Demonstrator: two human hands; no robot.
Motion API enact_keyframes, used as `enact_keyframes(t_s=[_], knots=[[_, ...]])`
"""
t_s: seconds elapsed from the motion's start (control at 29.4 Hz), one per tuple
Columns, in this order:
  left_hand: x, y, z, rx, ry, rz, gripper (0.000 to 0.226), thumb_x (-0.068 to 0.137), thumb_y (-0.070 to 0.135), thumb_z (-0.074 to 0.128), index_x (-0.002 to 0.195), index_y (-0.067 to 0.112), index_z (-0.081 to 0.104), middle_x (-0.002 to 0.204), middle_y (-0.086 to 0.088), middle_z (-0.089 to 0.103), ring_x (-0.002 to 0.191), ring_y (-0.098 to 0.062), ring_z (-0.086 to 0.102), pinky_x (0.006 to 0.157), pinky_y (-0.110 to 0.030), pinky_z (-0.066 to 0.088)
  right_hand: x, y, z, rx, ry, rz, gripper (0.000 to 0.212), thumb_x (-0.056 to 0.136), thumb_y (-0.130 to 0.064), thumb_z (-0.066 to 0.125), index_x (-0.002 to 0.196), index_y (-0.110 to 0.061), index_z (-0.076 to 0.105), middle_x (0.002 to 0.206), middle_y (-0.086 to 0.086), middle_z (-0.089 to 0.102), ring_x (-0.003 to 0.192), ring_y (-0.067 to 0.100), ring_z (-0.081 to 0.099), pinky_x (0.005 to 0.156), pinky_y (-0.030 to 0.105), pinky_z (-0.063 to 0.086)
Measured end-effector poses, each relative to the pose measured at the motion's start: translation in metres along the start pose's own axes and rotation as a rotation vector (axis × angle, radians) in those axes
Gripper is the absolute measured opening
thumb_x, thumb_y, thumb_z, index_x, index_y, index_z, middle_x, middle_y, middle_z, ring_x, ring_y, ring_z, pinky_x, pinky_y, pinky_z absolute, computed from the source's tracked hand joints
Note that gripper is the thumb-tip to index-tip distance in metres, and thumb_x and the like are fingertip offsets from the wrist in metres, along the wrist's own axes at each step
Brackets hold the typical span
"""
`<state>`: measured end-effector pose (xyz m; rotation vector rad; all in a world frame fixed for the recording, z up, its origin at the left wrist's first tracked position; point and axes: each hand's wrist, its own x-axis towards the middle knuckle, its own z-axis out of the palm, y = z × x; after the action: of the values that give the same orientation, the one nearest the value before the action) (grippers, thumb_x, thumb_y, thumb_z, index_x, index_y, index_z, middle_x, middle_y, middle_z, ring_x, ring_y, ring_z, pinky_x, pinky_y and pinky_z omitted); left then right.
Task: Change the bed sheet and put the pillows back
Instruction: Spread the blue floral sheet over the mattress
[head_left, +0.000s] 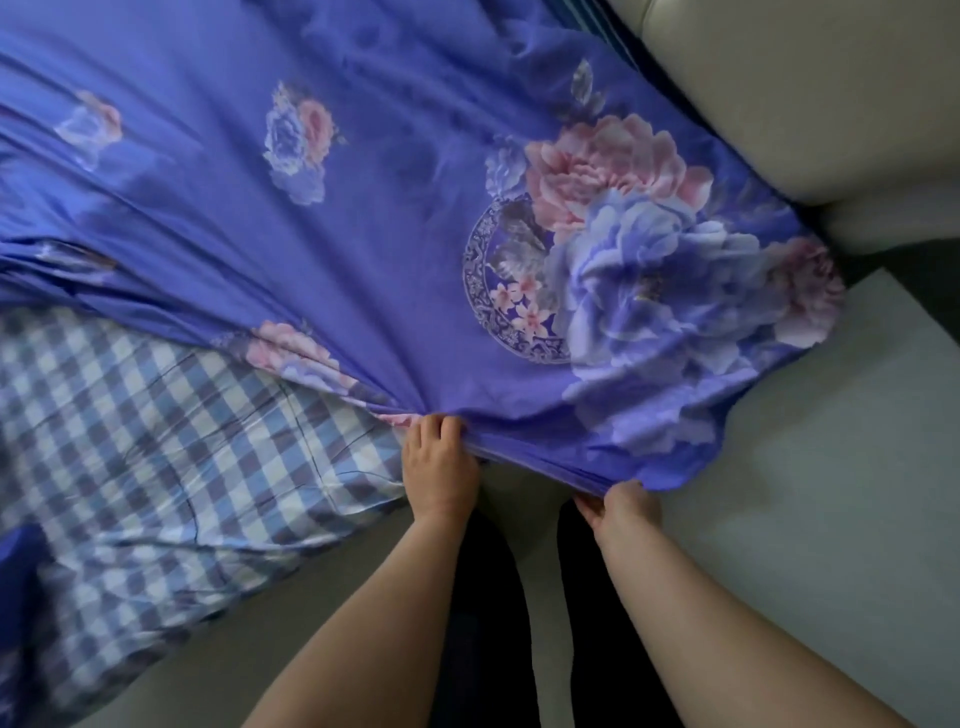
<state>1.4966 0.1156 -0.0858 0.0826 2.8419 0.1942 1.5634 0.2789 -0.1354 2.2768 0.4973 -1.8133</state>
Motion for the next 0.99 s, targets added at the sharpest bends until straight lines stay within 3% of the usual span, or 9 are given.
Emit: enact_keyframes(t_s=[0.17, 0.34, 0.51, 0.61, 0.68, 0.75, 0.82, 0.88, 0.99], knots=[[0.001, -0.016, 0.004, -0.049, 0.142, -0.002, 0.022, 0.068, 0.004, 0.058, 0.087, 0.008, 0.068, 0.097, -0.016, 0.061, 0.090, -0.038, 0.057, 0.084, -0.042, 0.049, 0.003, 0.005, -0.008, 0.095, 0.079, 0.005, 0.040, 0.098, -0.003, 0.028, 0.134, -0.009, 0.044, 0.138, 0.019, 0.046, 0.118, 0.041, 0.050, 0.084, 0.054, 0.049], [0.004, -0.025, 0.006, -0.053, 0.036, 0.095, 0.031, 0.068, -0.001, 0.062, 0.098, 0.000, 0.066, 0.091, -0.020, 0.066, 0.086, -0.039, 0.061, 0.081, -0.043, 0.051, -0.003, 0.005, -0.003, -0.043, 0.117, -0.122, 0.037, 0.098, -0.006, 0.028, 0.130, -0.006, 0.048, 0.124, 0.020, 0.054, 0.073, 0.033, 0.060, 0.064, 0.047, 0.051], [-0.042, -0.030, 0.019, 0.022, -0.020, 0.214, 0.020, 0.069, 0.012, 0.041, 0.075, 0.008, 0.061, 0.070, -0.010, 0.060, 0.063, -0.029, 0.061, 0.058, -0.032, 0.046, -0.004, 0.014, -0.002, -0.262, 0.283, -0.339, 0.042, 0.100, -0.026, 0.040, 0.124, 0.006, 0.051, 0.125, 0.025, 0.057, 0.108, 0.039, 0.058, 0.089, 0.042, 0.045], [-0.083, -0.031, 0.033, 0.006, -0.197, 0.198, 0.008, 0.065, 0.007, 0.059, 0.070, 0.012, 0.057, 0.070, -0.006, 0.057, 0.059, -0.027, 0.059, 0.050, -0.031, 0.043, -0.007, 0.019, -0.002, -0.332, 0.357, -0.542, 0.053, 0.089, -0.024, 0.063, 0.128, 0.008, 0.044, 0.128, 0.027, 0.052, 0.116, 0.038, 0.053, 0.095, 0.039, 0.040], [-0.103, -0.035, 0.042, -0.060, -0.267, 0.120, 0.020, 0.061, 0.004, 0.070, 0.071, 0.012, 0.055, 0.074, -0.007, 0.057, 0.057, -0.029, 0.058, 0.044, -0.030, 0.040, -0.011, 0.026, -0.005, -0.500, 0.393, -0.844, 0.060, 0.083, -0.017, 0.070, 0.129, 0.009, 0.042, 0.127, 0.029, 0.049, 0.116, 0.040, 0.049, 0.097, 0.040, 0.035], [-0.108, -0.040, 0.044, -0.106, -0.260, 0.027, 0.014, 0.069, 0.004, 0.065, 0.075, 0.010, 0.054, 0.079, -0.010, 0.057, 0.061, -0.034, 0.058, 0.046, -0.034, 0.039, -0.019, 0.038, -0.006, -0.675, 0.295, -1.290, 0.054, 0.079, -0.008, 0.069, 0.126, 0.009, 0.048, 0.114, 0.028, 0.055, 0.103, 0.041, 0.053, 0.089, 0.043, 0.038], [-0.099, -0.046, 0.044, -0.157, -0.257, -0.035, 0.001, 0.083, 0.008, 0.055, 0.083, 0.008, 0.054, 0.089, -0.013, 0.058, 0.076, -0.038, 0.057, 0.056, -0.041, 0.039, -0.026, 0.054, -0.004, -0.965, -0.044, -1.585, 0.046, 0.079, -0.002, 0.058, 0.124, 0.004, 0.053, 0.107, 0.022, 0.059, 0.099, 0.037, 0.054, 0.089, 0.043, 0.041], [-0.086, -0.054, 0.040, -0.262, -0.231, -0.104, 0.006, 0.089, 0.013, 0.050, 0.087, 0.008, 0.053, 0.094, -0.015, 0.061, 0.088, -0.037, 0.056, 0.065, -0.040, 0.037, -0.030, 0.074, -0.002, -1.526, -0.467, -1.468, 0.058, 0.077, -0.008, 0.047, 0.135, -0.011, 0.047, 0.126, 0.012, 0.055, 0.120, 0.029, 0.048, 0.103, 0.040, 0.034], [-0.075, -0.062, 0.024, -0.385, -0.135, -0.071, 0.012, 0.087, 0.018, 0.055, 0.094, 0.010, 0.062, 0.093, -0.013, 0.068, 0.089, -0.033, 0.060, 0.069, -0.038, 0.040, -0.024, 0.097, -0.001, -2.137, -0.575, -1.251, 0.053, 0.085, -0.014, 0.046, 0.137, -0.019, 0.040, 0.141, 0.001, 0.044, 0.136, 0.016, 0.031, 0.115, 0.039, 0.012]])
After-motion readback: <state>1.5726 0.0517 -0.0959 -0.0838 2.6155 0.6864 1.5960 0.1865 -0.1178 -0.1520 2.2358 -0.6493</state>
